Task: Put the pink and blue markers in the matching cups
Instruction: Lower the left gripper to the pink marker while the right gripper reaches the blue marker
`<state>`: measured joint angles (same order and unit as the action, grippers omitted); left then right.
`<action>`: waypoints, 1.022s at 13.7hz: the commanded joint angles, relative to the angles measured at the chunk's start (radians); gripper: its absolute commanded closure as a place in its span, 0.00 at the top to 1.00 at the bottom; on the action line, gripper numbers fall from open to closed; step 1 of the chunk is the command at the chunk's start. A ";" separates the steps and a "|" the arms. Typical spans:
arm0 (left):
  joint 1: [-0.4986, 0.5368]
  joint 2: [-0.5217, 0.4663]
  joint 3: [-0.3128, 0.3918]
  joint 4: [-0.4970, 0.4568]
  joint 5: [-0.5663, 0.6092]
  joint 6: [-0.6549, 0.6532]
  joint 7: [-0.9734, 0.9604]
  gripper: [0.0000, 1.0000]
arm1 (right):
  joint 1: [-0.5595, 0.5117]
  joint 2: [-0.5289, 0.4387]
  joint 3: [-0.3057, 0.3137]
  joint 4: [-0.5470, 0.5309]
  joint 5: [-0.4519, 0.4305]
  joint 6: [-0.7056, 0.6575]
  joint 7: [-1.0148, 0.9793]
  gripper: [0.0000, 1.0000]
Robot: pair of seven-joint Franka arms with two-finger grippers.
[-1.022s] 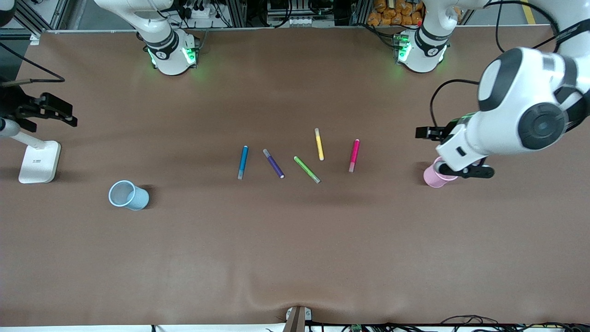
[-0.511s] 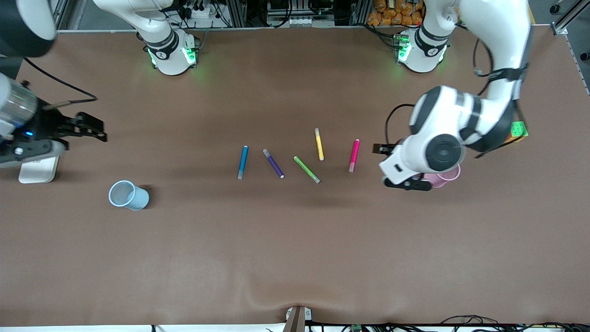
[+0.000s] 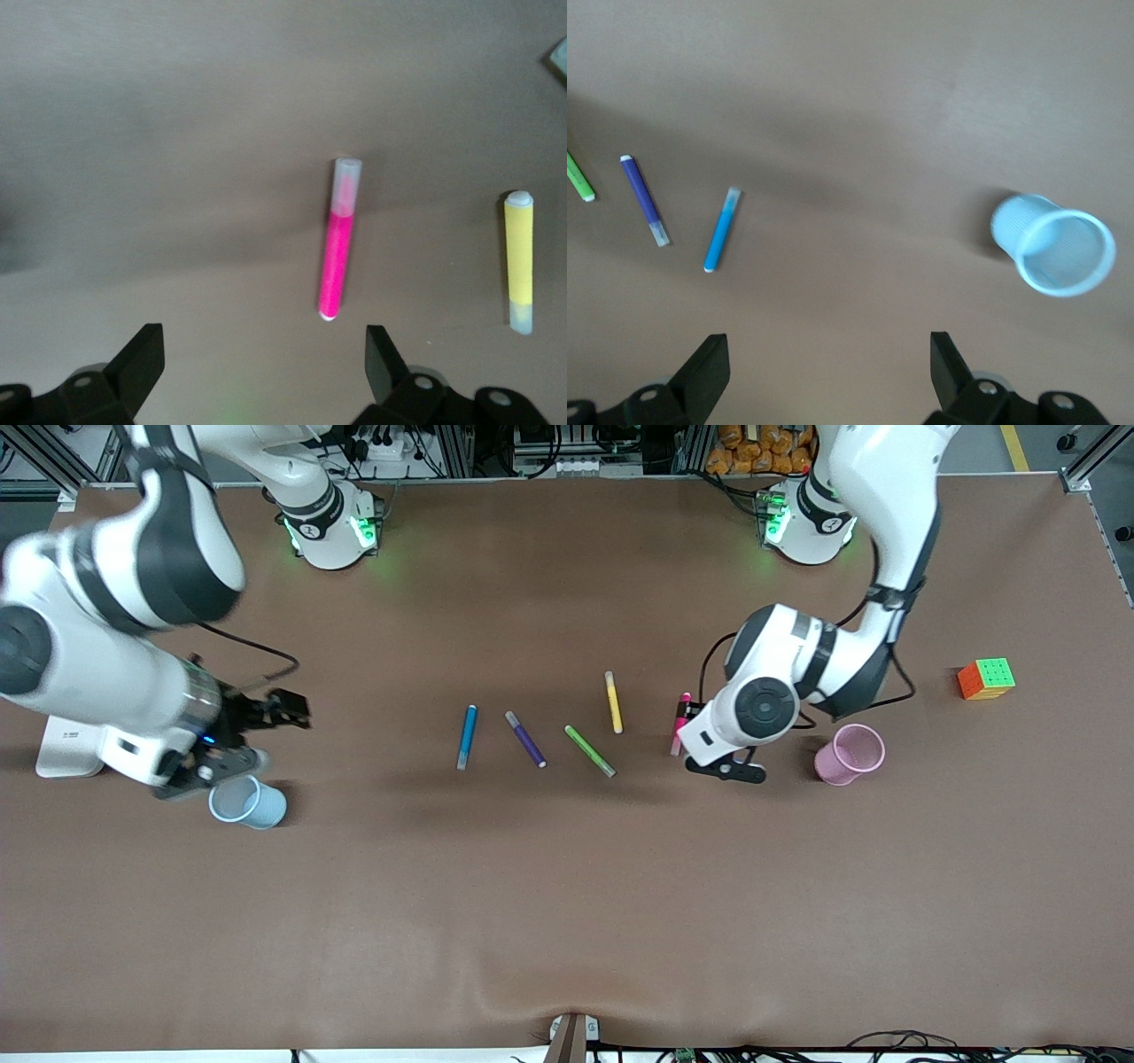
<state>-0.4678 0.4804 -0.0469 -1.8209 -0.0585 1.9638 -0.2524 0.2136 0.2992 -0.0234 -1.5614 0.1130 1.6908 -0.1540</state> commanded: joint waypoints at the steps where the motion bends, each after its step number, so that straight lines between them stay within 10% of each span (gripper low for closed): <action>1: -0.037 0.069 0.004 0.015 0.019 0.062 -0.005 0.96 | 0.049 0.063 -0.009 -0.009 0.022 0.070 0.016 1.00; 12: -0.075 0.213 0.007 0.126 0.023 0.083 -0.007 0.59 | 0.322 0.126 -0.010 -0.319 0.020 0.524 0.460 1.00; 14: -0.075 0.225 0.007 0.129 0.029 0.083 -0.007 0.39 | 0.372 0.156 -0.010 -0.357 0.020 0.616 0.526 1.00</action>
<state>-0.5347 0.6820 -0.0460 -1.7214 -0.0546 2.0520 -0.2524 0.5464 0.4274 -0.0218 -1.8873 0.1249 2.2299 0.3117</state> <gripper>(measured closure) 0.436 0.000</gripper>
